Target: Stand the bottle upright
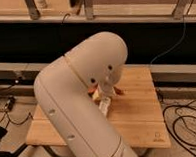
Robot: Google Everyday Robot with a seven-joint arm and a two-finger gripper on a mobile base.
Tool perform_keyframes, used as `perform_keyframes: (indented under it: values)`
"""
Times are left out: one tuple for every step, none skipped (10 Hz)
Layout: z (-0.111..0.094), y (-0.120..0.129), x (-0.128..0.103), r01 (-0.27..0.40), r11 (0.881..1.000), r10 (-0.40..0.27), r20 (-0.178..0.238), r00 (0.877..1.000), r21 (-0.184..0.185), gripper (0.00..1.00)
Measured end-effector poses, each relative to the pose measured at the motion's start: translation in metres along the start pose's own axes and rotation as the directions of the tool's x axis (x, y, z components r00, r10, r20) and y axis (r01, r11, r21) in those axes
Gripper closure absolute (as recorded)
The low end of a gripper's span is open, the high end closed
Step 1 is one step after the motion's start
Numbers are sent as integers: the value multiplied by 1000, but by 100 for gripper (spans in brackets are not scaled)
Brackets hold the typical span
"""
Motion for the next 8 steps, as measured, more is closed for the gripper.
perform_keyframes:
  values:
    - [-1, -1, 2, -1, 1000, 1, -4, 1000, -4, 42]
    - [-3, -1, 3, -5, 1000, 5, -8, 1000, -6, 58]
    - [-4, -2, 3, -8, 1000, 8, -10, 1000, -5, 66]
    - [-7, -2, 4, -11, 1000, 11, -13, 1000, -1, 76]
    - [-9, -2, 3, -17, 1000, 17, -16, 1000, 5, 86]
    - [-12, -2, 4, -21, 1000, 21, -20, 1000, 13, 95]
    - [-17, -3, 5, -23, 999, 24, -27, 999, 24, 100]
    - [-22, -4, 6, -23, 999, 24, -33, 999, 43, 100]
